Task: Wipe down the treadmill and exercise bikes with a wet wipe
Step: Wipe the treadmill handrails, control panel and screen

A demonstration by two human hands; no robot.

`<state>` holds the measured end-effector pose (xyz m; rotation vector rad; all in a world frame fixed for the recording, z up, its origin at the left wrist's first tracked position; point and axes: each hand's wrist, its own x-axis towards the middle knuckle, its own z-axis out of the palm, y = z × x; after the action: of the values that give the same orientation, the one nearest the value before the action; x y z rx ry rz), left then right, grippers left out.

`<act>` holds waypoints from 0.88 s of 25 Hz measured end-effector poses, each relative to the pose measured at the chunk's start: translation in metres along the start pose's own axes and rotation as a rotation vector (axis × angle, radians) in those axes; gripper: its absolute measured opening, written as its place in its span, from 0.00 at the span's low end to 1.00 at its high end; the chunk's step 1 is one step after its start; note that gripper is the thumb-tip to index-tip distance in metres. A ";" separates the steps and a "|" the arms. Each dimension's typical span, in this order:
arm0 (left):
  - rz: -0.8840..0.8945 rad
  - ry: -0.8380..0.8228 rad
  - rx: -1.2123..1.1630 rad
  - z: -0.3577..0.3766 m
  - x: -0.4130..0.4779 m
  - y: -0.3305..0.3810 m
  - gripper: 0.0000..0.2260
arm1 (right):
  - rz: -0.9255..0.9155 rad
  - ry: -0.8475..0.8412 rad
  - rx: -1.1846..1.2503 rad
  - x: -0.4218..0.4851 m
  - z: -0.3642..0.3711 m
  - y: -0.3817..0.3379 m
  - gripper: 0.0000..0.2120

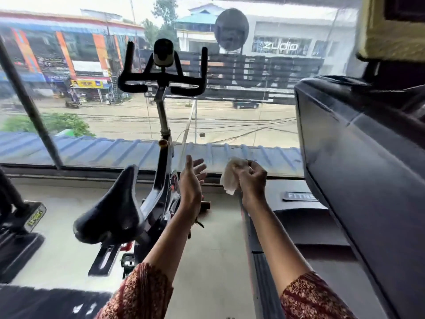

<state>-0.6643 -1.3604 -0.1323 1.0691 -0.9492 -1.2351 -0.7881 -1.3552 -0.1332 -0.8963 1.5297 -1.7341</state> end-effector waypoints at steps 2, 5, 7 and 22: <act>-0.006 0.024 -0.023 0.006 0.050 -0.011 0.26 | -0.033 -0.021 0.010 0.042 0.032 0.009 0.08; 0.005 0.044 -0.032 0.022 0.121 -0.023 0.26 | -0.051 -0.015 -0.005 0.112 0.068 0.029 0.07; 0.013 0.047 -0.046 0.053 0.199 -0.033 0.26 | -0.070 -0.028 0.001 0.189 0.099 0.045 0.11; -0.141 -0.400 -0.103 0.356 0.478 -0.070 0.24 | -0.120 0.312 -0.036 0.513 0.030 0.029 0.05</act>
<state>-0.9728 -1.8749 -0.1162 0.8331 -1.1105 -1.6366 -1.0471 -1.8001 -0.1222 -0.7755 1.7397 -2.0139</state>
